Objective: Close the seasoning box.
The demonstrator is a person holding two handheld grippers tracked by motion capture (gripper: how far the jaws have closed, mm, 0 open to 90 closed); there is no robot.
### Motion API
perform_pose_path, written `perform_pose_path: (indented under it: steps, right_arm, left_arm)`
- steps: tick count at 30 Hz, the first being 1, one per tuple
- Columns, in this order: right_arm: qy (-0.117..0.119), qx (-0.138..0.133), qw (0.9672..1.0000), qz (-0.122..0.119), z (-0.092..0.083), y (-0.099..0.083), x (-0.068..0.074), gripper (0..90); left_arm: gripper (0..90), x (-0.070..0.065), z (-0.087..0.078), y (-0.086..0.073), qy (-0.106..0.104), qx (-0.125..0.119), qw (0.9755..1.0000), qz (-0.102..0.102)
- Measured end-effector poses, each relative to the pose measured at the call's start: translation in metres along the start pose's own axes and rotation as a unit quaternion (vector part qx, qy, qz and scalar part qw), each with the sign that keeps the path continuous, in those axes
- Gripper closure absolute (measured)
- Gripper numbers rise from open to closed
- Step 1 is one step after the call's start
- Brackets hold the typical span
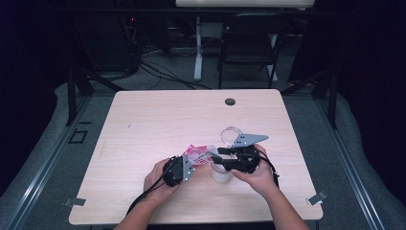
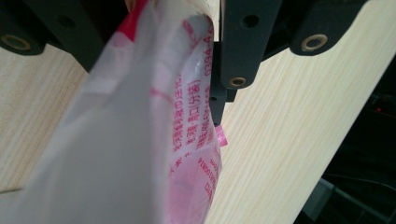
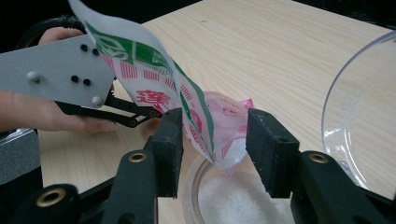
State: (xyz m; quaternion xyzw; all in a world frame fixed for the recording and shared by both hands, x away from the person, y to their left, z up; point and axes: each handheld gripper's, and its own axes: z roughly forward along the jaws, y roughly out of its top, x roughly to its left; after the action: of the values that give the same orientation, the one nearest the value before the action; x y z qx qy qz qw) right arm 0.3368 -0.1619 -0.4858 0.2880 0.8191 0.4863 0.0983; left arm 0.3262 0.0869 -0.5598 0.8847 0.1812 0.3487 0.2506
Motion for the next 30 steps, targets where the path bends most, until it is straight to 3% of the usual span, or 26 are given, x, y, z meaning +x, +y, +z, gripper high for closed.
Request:
perform_pose_path:
  steps: [10, 15, 30]
  right_arm:
    - [-0.005, -0.007, 0.9999, -0.01, -0.001, 0.002, 0.002, 50.1]
    - [-0.003, -0.019, 0.9998, -0.003, -0.004, 0.003, 0.001, 50.3]
    - [-0.005, -0.034, 0.9994, 0.006, -0.008, 0.003, -0.001, 49.5]
  left_arm:
    - [72.6, 0.003, 0.001, -0.002, -0.018, 0.0, 0.9994, -0.031]
    - [72.3, 0.006, 0.002, -0.004, -0.027, -0.003, 0.9984, -0.05]
    - [72.4, 0.018, 0.004, -0.014, -0.061, -0.02, 0.9897, -0.127]
